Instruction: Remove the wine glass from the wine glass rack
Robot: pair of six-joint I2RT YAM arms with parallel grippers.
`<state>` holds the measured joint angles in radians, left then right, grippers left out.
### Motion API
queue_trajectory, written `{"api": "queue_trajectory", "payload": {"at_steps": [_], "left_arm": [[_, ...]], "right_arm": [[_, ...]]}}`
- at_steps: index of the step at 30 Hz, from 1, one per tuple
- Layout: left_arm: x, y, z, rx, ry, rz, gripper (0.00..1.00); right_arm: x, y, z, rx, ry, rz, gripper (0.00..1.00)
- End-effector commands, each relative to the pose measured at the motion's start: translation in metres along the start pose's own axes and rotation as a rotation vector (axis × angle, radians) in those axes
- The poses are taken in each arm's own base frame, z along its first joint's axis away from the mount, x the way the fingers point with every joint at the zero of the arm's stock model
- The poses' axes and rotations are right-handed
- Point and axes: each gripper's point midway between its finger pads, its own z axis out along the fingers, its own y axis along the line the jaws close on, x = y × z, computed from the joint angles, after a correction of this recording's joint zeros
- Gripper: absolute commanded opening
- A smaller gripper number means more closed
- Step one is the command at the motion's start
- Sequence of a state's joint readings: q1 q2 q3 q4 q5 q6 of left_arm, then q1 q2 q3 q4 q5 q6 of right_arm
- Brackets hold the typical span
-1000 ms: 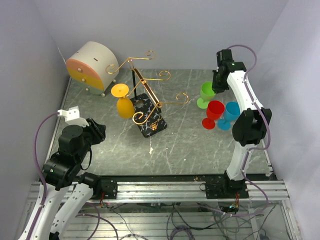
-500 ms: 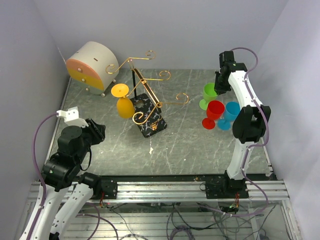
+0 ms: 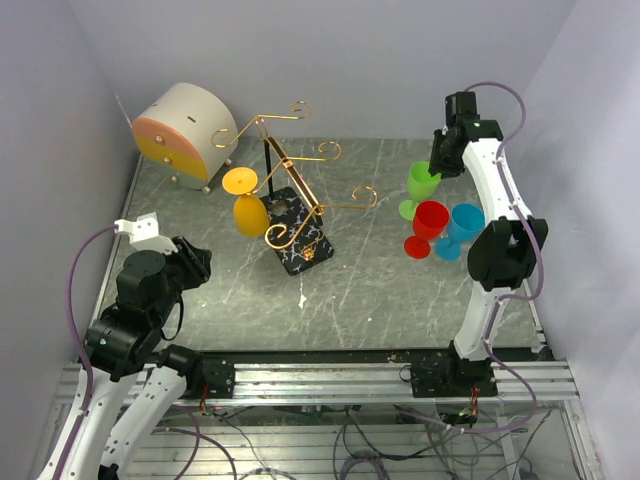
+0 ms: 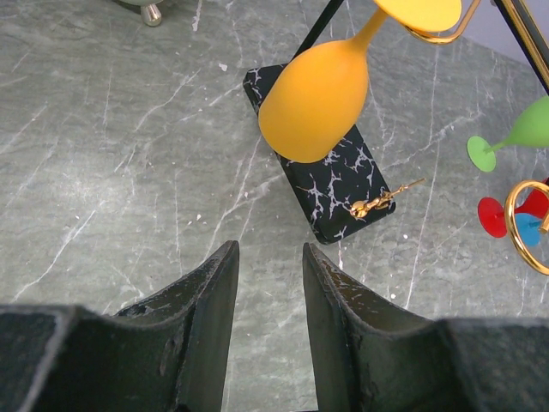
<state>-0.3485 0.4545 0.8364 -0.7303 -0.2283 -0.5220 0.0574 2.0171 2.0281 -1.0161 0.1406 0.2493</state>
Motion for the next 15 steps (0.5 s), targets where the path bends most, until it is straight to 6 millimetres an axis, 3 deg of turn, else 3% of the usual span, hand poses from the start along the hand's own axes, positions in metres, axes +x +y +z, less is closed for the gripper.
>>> {"api": "queue_trajectory", "payload": {"at_steps": [1, 4, 6, 9, 11, 13, 15], "left_arm": [[-0.005, 0.001, 0.004, -0.01, -0.026, 0.004, 0.47], [-0.005, 0.001, 0.004, -0.013, -0.024, 0.003, 0.46], [-0.005, 0.002, 0.004, -0.016, -0.024, 0.004, 0.46], [-0.005, 0.003, 0.005, -0.022, -0.024, 0.002, 0.46], [-0.005, 0.003, 0.005, -0.026, -0.025, 0.0, 0.46], [-0.005, 0.004, 0.004, -0.033, -0.024, -0.001, 0.46], [-0.006, 0.005, 0.003, -0.038, -0.025, -0.005, 0.46]], "right_arm": [[-0.053, 0.008, -0.085, -0.086, -0.24, 0.048, 0.29], [-0.068, 0.025, -0.134, -0.164, -0.342, 0.049, 0.29], [-0.071, 0.057, -0.168, -0.294, -0.401, 0.013, 0.3], [-0.054, 0.145, -0.233, -0.611, -0.471, -0.133, 0.37], [-0.022, 0.209, -0.278, -0.852, -0.457, -0.208, 0.38], [0.004, 0.253, -0.31, -1.033, -0.414, -0.248, 0.37], [0.026, 0.29, -0.326, -1.152, -0.365, -0.296, 0.37]]}}
